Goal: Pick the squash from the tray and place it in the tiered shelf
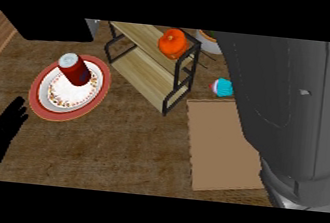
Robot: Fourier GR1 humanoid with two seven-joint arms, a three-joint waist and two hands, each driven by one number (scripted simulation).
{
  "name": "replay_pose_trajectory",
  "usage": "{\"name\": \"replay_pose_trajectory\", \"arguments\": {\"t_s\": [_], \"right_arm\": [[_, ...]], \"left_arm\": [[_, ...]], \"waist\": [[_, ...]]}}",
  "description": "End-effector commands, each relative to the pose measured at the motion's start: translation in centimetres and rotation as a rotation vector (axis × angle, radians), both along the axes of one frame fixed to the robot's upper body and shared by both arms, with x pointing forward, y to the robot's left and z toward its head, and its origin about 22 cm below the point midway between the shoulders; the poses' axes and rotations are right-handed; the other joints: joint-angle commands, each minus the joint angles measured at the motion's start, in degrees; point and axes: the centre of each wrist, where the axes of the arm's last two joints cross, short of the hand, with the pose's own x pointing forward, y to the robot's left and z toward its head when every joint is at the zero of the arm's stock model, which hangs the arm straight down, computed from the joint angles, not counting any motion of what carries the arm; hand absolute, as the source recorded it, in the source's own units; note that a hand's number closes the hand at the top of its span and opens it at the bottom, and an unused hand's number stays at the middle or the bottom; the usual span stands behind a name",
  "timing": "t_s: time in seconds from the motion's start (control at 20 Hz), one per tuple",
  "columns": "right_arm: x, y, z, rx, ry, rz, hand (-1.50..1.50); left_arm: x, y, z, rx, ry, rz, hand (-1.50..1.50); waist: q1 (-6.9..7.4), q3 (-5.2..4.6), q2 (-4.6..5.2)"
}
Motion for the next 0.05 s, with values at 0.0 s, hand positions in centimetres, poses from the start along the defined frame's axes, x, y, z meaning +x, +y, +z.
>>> {"name": "replay_pose_trajectory", "arguments": {"t_s": [0.0], "right_arm": [[-3.21,-0.24,2.05,0.105,0.117,-0.069,-1.50]], "left_arm": [[0.03,-0.28,-0.10,-0.018,0.000,0.023,0.00]], "waist": [[-1.55,0.04,-0.83]]}}
